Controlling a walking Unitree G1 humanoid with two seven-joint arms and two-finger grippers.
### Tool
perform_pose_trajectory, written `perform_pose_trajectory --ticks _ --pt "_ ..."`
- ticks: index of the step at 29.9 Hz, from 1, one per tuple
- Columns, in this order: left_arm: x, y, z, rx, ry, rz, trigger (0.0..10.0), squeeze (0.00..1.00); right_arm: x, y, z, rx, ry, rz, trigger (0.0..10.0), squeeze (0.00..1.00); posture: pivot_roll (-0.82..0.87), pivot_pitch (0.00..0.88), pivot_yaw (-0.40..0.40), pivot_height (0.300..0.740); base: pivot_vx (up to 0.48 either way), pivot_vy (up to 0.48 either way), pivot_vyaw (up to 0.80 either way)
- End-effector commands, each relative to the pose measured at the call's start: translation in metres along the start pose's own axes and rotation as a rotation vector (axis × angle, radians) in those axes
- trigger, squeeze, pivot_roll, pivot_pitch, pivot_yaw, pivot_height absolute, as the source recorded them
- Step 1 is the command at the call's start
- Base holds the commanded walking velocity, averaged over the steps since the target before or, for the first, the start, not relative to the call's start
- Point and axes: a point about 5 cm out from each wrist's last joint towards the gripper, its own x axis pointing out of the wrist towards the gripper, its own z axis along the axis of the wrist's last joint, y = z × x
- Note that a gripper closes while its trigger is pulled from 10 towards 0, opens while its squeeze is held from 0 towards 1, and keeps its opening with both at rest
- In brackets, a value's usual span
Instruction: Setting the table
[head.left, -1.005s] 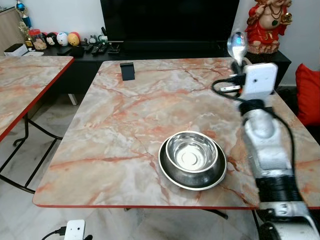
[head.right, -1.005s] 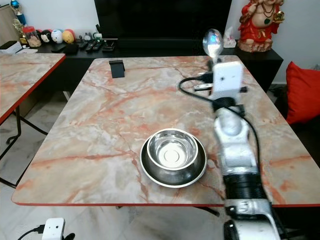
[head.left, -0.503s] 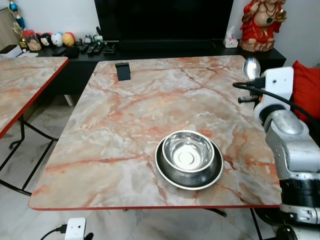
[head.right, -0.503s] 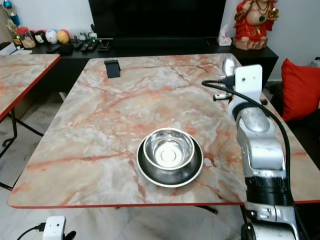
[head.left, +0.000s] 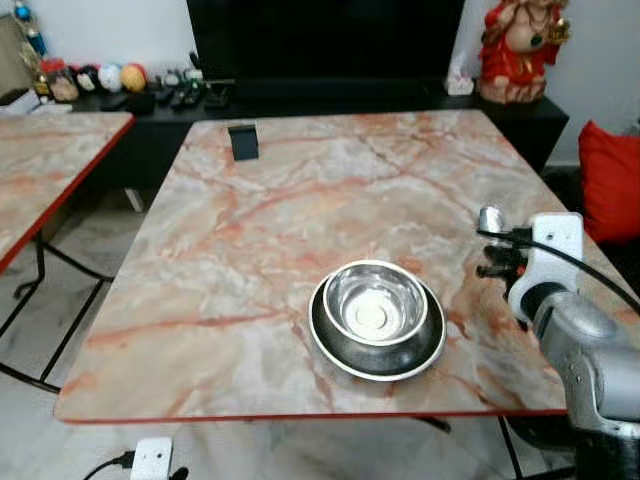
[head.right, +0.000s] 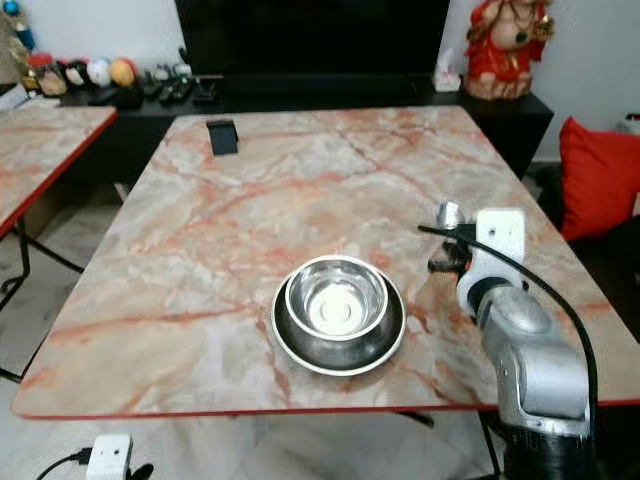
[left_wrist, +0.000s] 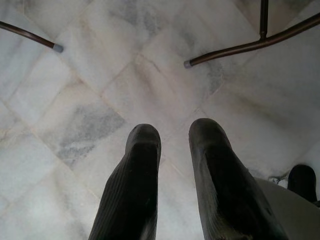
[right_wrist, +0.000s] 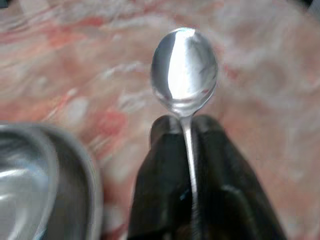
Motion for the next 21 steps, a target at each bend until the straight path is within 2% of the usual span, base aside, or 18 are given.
perform_pose_trajectory --ticks 1,2,5,15,21 --pt "-0.002 0.005 -0.004 -0.006 0.019 0.007 10.0 0.0 -0.007 0.002 0.007 0.033 -0.011 0.019 10.0 0.0 -0.14 0.0 0.019 0.707 0.0 0.0 0.0" --pt "-0.002 0.005 -0.004 -0.006 0.019 0.007 10.0 0.0 -0.007 0.002 0.007 0.033 -0.011 0.019 10.0 0.0 -0.14 0.0 0.019 0.707 0.0 0.0 0.0" --pt "-0.003 0.005 -0.01 -0.006 0.052 0.008 10.0 0.0 -0.006 0.007 -0.007 0.021 0.088 0.101 10.0 0.0 -0.14 0.0 0.008 0.707 0.0 0.0 0.0" --pt "-0.006 0.007 -0.018 -0.022 0.09 0.02 10.0 0.0 0.007 0.011 -0.009 0.056 0.108 0.103 10.0 0.0 -0.12 0.0 0.001 0.707 0.0 0.0 0.0" --pt "-0.007 0.009 -0.023 -0.028 0.109 0.027 10.0 0.0 0.015 0.02 -0.016 0.067 0.141 0.118 10.0 0.0 -0.12 0.0 -0.003 0.707 0.0 0.0 0.0"
